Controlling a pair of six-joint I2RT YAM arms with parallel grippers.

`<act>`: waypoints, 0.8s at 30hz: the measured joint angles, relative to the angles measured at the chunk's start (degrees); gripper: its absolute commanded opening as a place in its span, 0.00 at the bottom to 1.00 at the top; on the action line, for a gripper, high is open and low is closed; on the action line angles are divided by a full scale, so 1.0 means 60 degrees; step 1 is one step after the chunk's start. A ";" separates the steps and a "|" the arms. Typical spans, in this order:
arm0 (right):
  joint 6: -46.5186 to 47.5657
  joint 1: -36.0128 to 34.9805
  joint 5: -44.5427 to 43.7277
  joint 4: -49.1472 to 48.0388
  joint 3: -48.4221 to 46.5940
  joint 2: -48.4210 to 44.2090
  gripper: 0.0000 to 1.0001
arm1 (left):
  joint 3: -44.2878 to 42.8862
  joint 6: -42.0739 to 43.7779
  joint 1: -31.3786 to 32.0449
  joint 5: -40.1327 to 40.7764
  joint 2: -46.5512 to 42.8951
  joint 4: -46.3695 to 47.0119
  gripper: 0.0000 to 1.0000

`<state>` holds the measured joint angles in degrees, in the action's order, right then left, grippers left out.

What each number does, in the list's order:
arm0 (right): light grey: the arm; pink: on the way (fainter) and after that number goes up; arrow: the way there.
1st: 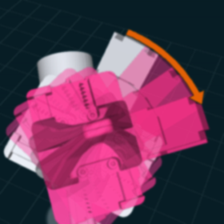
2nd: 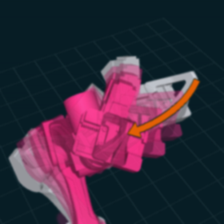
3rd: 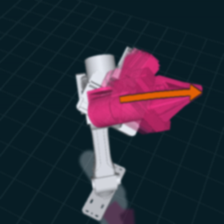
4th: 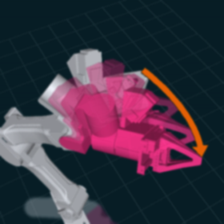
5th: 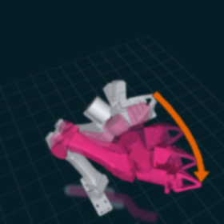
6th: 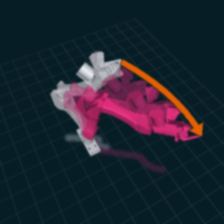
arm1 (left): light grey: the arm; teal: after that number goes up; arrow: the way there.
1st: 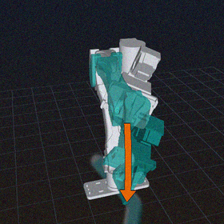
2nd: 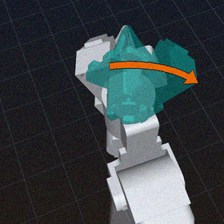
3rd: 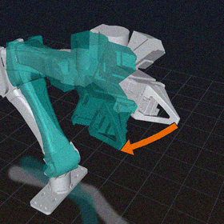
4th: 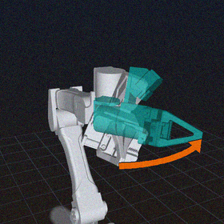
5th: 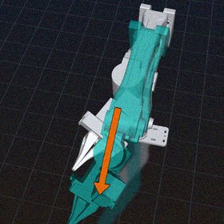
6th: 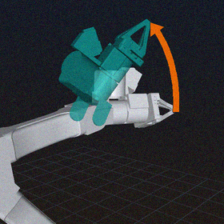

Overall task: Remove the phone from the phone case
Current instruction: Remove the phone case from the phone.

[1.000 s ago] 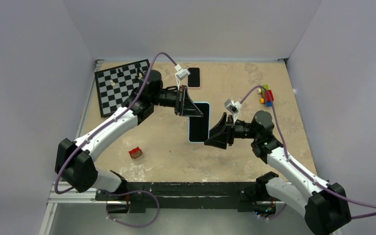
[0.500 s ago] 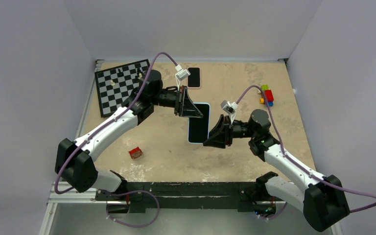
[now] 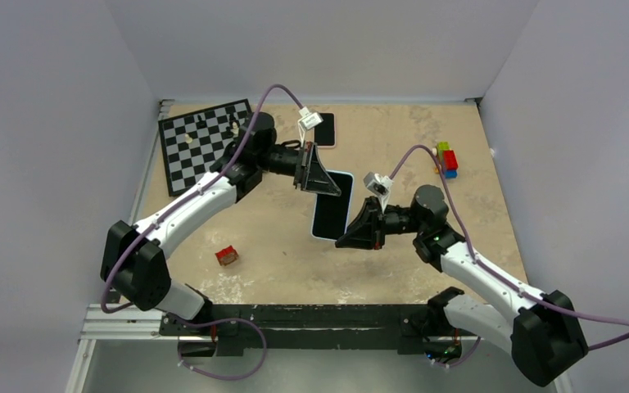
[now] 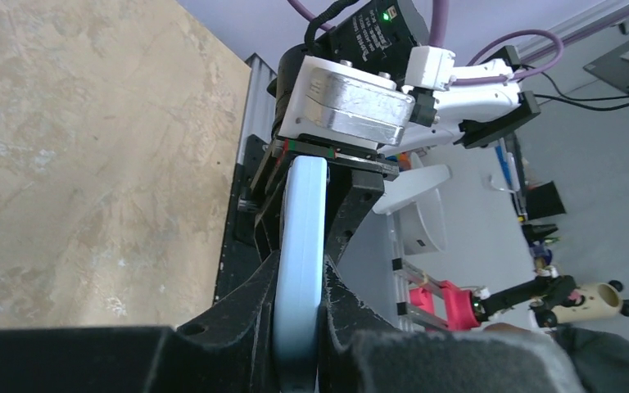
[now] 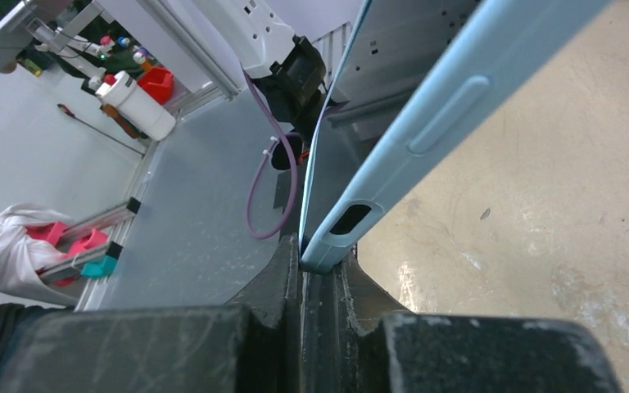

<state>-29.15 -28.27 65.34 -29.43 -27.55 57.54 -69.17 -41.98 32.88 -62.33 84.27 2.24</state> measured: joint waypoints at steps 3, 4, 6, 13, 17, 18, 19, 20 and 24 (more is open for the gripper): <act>0.0211 -0.0259 -0.0324 0.0197 -0.0004 -0.0288 0.00 | -0.0036 -0.0554 -0.0066 -0.0390 0.0211 0.0273 0.00; 0.0324 -0.0353 -0.0415 0.0284 -0.0015 -0.0357 0.00 | -0.0036 -0.0710 -0.0076 -0.0474 0.0237 0.0342 0.00; 0.0681 -0.0590 -0.0663 0.0554 -0.0120 -0.0484 0.00 | 0.0029 -0.1100 -0.0087 -0.0656 0.0255 0.0674 0.00; 0.1971 -0.1275 -0.1424 0.2029 -0.0550 -0.0918 0.00 | 0.0798 -0.2095 -0.0171 -0.0743 -0.0117 0.1559 0.00; 0.2484 -0.1384 -0.1555 0.2499 -0.0623 -0.0965 0.00 | 0.1355 -0.2280 -0.0171 -0.0302 -0.0561 0.1690 0.00; 0.2597 -0.1399 -0.1555 0.2597 -0.0663 -0.0965 0.00 | 0.1501 -0.2368 -0.0171 -0.0175 -0.0670 0.1774 0.00; 0.2718 -0.1410 -0.1552 0.2681 -0.0707 -0.0965 0.00 | 0.1574 -0.2448 -0.0175 -0.0106 -0.0732 0.1818 0.00; 0.2841 -0.1417 -0.1545 0.2714 -0.0743 -0.0965 0.00 | 0.1643 -0.2590 -0.0175 -0.0033 -0.0783 0.1920 0.00; 0.3213 -0.1417 -0.1508 0.3024 -0.0984 -0.0947 0.00 | 0.1661 -0.2867 -0.0175 0.0113 -0.0801 0.2087 0.00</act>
<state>-9.87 -36.77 56.29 -11.29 -33.45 51.86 -59.20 -59.18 31.83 -61.65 79.46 14.76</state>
